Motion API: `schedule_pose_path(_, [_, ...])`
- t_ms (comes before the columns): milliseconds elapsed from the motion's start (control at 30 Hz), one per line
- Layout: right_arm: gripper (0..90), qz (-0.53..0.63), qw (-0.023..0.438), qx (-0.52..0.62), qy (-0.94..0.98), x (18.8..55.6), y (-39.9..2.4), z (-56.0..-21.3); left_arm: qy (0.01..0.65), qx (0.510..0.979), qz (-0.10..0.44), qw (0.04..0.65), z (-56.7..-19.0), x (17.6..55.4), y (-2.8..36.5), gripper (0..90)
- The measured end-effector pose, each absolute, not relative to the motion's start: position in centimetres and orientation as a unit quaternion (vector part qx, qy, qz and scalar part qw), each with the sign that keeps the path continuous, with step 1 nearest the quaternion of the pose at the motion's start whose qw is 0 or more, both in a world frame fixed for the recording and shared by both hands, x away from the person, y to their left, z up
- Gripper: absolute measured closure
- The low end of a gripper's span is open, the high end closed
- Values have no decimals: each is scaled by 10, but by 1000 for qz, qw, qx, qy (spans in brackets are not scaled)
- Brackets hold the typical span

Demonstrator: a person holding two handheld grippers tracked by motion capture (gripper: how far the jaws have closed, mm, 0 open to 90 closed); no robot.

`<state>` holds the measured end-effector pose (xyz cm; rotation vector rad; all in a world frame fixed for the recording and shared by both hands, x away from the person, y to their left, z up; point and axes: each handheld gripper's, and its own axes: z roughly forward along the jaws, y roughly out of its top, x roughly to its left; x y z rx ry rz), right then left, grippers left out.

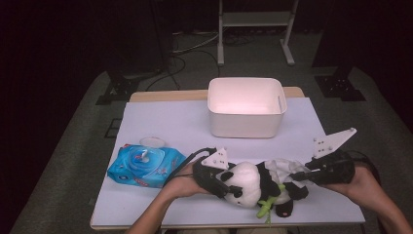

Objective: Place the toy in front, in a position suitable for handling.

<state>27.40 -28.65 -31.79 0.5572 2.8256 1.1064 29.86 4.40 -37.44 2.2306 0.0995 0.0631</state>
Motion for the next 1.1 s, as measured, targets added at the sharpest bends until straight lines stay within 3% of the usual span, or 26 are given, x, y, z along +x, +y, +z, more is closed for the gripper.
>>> schedule_pose_path(500, [807,354,10,144,924,296,-250,-321,45,899,19,434,-372,301,41,294])
schedule_pose_path(667, [807,357,8,143,923,294,-252,-325,58,896,6,441,-367,305,37,201])
schedule_pose_path(967, [809,364,4,138,921,288,-252,-330,66,906,-19,417,-367,311,15,115])
schedule_pose_path(1033, [809,366,4,137,921,287,-252,-331,64,906,-20,419,-369,312,13,136])
schedule_pose_path(1100, [809,367,-1,141,919,288,-253,-333,52,905,-6,422,-370,311,15,254])
